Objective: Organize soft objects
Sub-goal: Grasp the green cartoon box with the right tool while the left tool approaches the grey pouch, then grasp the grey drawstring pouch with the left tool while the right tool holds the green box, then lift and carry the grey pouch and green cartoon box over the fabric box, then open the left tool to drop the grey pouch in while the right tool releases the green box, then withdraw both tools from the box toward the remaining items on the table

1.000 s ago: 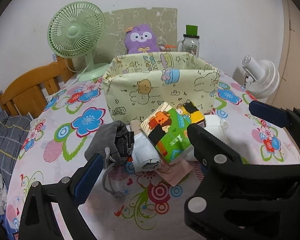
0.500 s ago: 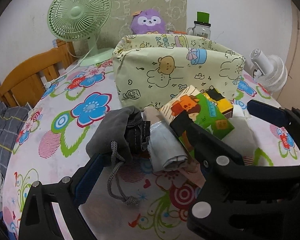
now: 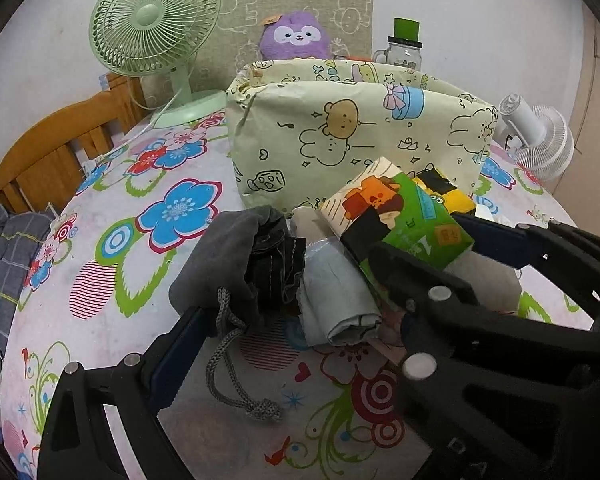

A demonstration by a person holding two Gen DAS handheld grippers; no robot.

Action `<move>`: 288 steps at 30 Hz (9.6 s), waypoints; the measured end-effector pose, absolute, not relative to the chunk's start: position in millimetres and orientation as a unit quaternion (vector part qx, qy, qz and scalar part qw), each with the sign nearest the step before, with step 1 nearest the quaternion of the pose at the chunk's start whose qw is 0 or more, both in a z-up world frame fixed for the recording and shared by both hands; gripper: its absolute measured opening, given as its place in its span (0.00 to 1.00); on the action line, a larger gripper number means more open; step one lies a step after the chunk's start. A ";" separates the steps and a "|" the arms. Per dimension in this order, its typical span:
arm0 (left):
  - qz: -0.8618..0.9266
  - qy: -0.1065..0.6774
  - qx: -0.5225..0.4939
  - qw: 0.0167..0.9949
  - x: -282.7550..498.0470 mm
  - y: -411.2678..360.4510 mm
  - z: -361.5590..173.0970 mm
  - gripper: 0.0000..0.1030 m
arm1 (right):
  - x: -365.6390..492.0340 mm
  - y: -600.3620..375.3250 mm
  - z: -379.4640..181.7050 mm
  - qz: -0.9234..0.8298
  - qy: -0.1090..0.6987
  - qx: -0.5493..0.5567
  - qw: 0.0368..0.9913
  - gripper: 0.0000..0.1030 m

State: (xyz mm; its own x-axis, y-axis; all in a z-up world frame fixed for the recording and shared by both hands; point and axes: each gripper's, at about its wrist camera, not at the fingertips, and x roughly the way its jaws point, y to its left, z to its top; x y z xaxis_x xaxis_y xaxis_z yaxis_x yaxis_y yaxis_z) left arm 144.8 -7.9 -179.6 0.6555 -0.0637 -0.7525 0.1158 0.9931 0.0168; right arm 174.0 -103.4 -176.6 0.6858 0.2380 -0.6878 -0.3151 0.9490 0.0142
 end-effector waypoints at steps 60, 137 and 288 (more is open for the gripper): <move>-0.032 0.399 0.050 0.915 160.5 -0.2 -157.1 0.39 | 157.5 -114.3 -143.6 0.085 0.357 0.005 0.930 0.28; -0.060 0.311 0.031 0.948 127.1 -65.3 -23.7 0.38 | 131.8 -168.3 -12.0 0.066 0.266 -0.013 0.962 0.28; -0.072 0.310 0.010 0.948 88.8 -57.7 -24.8 1.00 | 89.1 -179.9 -16.2 0.022 0.246 -0.008 0.969 1.00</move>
State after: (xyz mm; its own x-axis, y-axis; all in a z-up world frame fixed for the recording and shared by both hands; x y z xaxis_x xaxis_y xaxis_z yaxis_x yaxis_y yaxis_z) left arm 88.8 -57.7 -24.8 0.7970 -0.1301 -0.5898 0.1426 0.9895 -0.0255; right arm 89.1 -179.9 -16.2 0.8775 0.0393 -0.4780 -0.0474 0.9989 -0.0048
